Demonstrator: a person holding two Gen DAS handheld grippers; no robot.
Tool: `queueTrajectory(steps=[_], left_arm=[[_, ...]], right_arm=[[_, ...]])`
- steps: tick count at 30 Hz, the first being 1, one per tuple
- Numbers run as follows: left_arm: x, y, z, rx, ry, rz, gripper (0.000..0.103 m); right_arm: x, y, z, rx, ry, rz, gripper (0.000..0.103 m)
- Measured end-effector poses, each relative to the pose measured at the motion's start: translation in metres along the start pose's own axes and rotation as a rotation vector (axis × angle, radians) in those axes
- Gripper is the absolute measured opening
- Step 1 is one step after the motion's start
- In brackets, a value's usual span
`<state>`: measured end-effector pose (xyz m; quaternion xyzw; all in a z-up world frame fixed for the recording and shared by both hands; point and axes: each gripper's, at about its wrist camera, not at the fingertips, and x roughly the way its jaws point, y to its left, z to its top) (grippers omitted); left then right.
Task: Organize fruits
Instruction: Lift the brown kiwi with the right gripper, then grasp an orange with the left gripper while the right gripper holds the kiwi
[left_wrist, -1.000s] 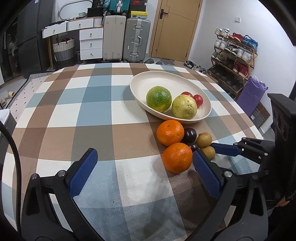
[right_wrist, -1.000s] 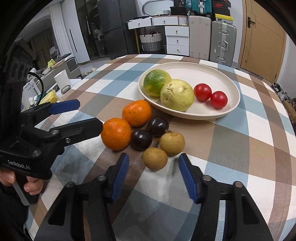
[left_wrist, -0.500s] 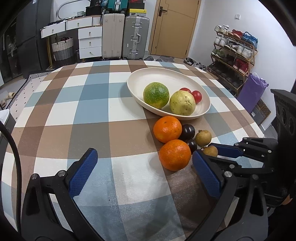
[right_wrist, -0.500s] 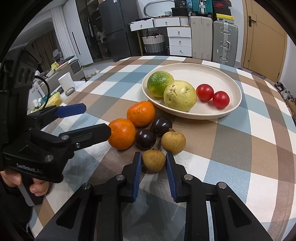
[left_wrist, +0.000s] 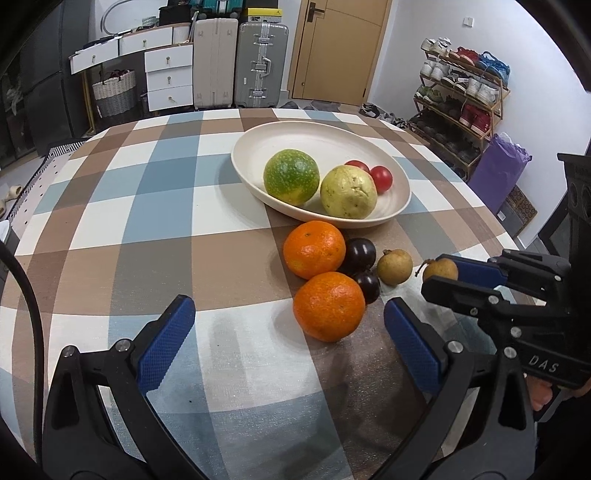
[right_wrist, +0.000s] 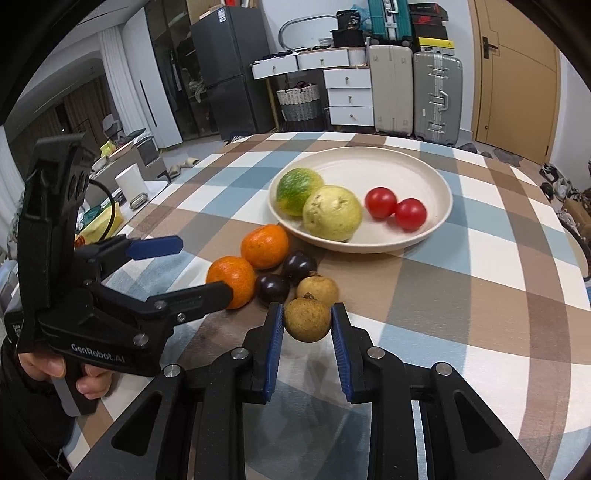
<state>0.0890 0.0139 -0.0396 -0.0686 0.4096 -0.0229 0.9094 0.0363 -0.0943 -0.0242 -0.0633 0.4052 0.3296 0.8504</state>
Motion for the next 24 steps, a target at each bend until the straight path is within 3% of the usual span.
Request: queueTrajectory(steps=[5, 9, 15, 18, 24], left_arm=[[0.007, -0.006, 0.0, 0.023, 0.025, -0.001, 0.095], [0.015, -0.008, -0.001, 0.024, 0.058, -0.023, 0.073], [0.015, -0.006, -0.002, 0.013, 0.051, -0.063, 0.055], [0.014, -0.006, -0.002, 0.009, 0.051, -0.104, 0.039], [0.01, -0.011, -0.002, 0.02, 0.044, -0.124, 0.038]], right_arm=[[0.0, -0.007, 0.0, 0.021, -0.003, -0.003, 0.027], [-0.002, -0.009, -0.001, 0.027, -0.007, -0.006, 0.027], [-0.004, -0.012, -0.002, 0.037, -0.011, -0.01, 0.027], [-0.004, -0.013, -0.002, 0.041, -0.012, -0.011, 0.027], [-0.004, -0.014, -0.003, 0.043, -0.012, -0.014, 0.027]])
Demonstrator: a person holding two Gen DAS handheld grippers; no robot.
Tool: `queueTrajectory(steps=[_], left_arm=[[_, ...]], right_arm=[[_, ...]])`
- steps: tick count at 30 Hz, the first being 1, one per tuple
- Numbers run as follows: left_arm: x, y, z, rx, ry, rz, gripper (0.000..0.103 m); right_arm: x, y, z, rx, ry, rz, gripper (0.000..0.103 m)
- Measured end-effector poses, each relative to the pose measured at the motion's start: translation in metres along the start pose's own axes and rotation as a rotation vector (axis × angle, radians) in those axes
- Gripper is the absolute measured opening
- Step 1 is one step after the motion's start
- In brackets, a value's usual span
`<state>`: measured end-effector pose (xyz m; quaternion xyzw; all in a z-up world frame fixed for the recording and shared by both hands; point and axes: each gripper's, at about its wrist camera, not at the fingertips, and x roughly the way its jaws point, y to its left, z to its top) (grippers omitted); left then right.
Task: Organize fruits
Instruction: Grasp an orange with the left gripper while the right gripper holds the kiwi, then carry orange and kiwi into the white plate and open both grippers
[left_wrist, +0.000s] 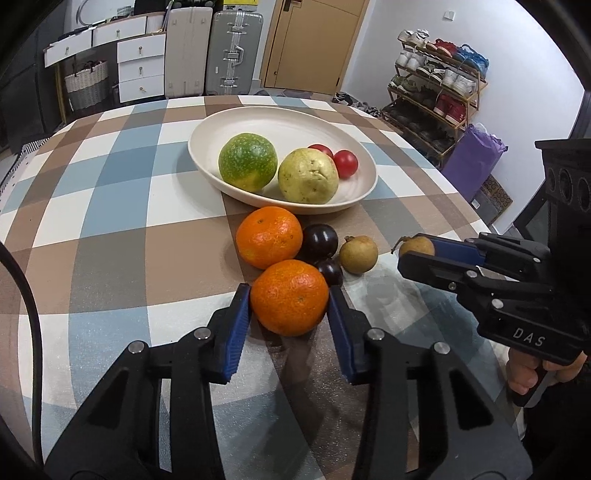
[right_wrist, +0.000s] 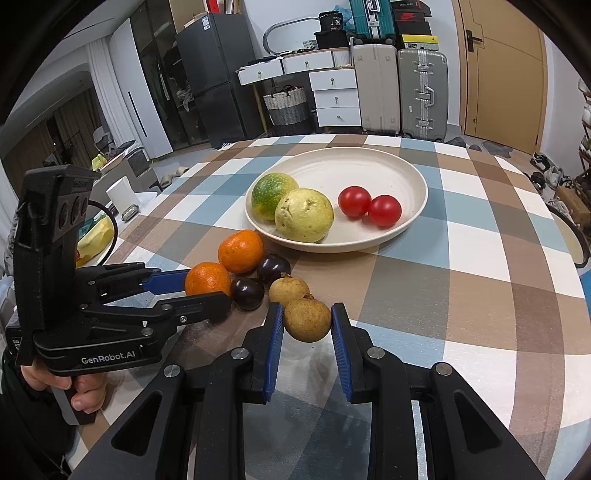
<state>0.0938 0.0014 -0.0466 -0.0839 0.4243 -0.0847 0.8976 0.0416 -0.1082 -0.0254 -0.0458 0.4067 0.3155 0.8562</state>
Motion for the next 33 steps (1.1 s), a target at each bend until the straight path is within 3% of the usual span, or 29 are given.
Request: queueTrajectory(steps=[33], left_arm=[[-0.036, 0.01, 0.029, -0.024, -0.136, 0.028, 0.038]], right_arm=[[-0.02, -0.008, 0.022, -0.008, -0.09, -0.026, 0.027]])
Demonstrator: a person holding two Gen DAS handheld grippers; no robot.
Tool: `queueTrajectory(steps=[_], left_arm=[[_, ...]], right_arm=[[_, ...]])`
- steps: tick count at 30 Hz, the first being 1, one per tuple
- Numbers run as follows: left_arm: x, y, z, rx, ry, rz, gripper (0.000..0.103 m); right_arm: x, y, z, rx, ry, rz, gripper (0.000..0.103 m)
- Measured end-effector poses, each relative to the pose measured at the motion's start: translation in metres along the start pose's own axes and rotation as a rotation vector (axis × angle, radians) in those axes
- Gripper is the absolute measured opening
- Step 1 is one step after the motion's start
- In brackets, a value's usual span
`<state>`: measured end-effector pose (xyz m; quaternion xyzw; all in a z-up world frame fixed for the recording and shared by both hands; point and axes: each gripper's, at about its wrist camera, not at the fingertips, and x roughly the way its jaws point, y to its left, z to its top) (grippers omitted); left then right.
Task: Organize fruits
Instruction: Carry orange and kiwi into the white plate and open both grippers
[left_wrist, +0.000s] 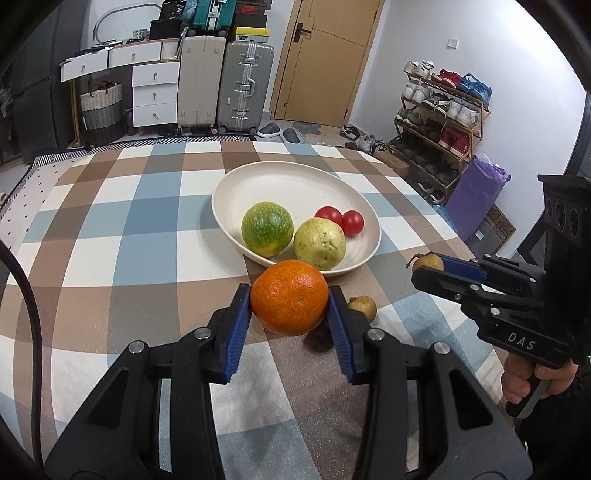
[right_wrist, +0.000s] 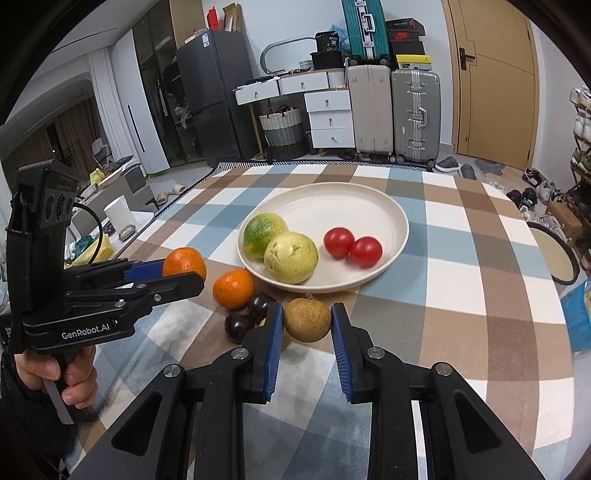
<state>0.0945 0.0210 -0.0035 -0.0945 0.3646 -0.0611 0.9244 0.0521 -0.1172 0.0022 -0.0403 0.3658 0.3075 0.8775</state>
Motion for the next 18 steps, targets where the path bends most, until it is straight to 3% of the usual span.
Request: queueTrajectory(steps=[18], left_arm=[[0.036, 0.002, 0.019, 0.005, 0.024, 0.026, 0.038]], right_arm=[[0.023, -0.016, 0.014, 0.038, -0.008, 0.008, 0.027]])
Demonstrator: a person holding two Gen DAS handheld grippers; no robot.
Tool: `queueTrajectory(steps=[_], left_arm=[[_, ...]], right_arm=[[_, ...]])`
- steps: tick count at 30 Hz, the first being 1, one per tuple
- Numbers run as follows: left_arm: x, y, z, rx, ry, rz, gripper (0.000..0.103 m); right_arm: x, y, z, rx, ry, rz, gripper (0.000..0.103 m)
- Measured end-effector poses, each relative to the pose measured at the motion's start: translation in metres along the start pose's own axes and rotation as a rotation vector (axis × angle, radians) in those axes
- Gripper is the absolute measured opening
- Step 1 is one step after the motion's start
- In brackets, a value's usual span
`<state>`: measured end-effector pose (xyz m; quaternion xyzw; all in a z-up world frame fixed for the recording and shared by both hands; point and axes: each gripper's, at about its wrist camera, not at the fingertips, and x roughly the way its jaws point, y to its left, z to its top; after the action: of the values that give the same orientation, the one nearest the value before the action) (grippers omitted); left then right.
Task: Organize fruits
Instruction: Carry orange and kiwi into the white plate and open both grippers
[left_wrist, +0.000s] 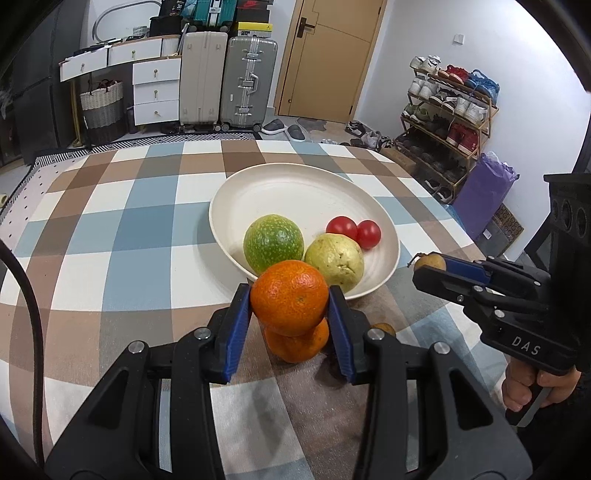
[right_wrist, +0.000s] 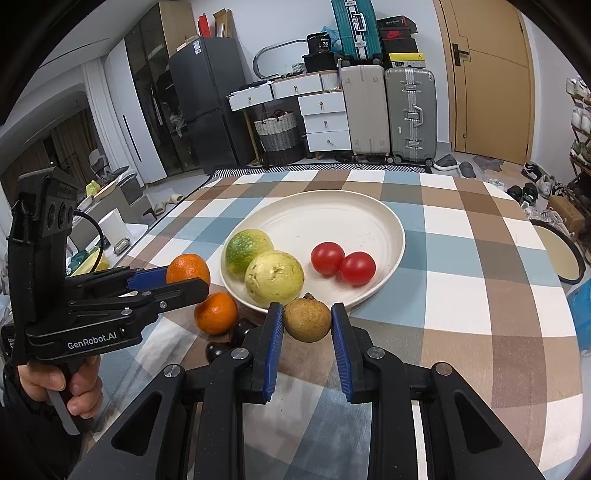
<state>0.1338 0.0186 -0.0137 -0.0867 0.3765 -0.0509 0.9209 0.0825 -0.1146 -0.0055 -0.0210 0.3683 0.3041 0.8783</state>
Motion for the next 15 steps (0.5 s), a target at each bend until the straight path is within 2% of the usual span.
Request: queueTrajectory(steps=[15], left_arm=[[0.026, 0.002, 0.015, 0.033, 0.022, 0.013, 0.038]], right_arm=[[0.019, -0.011, 0.01, 0.026, 0.009, -0.001, 0.027]])
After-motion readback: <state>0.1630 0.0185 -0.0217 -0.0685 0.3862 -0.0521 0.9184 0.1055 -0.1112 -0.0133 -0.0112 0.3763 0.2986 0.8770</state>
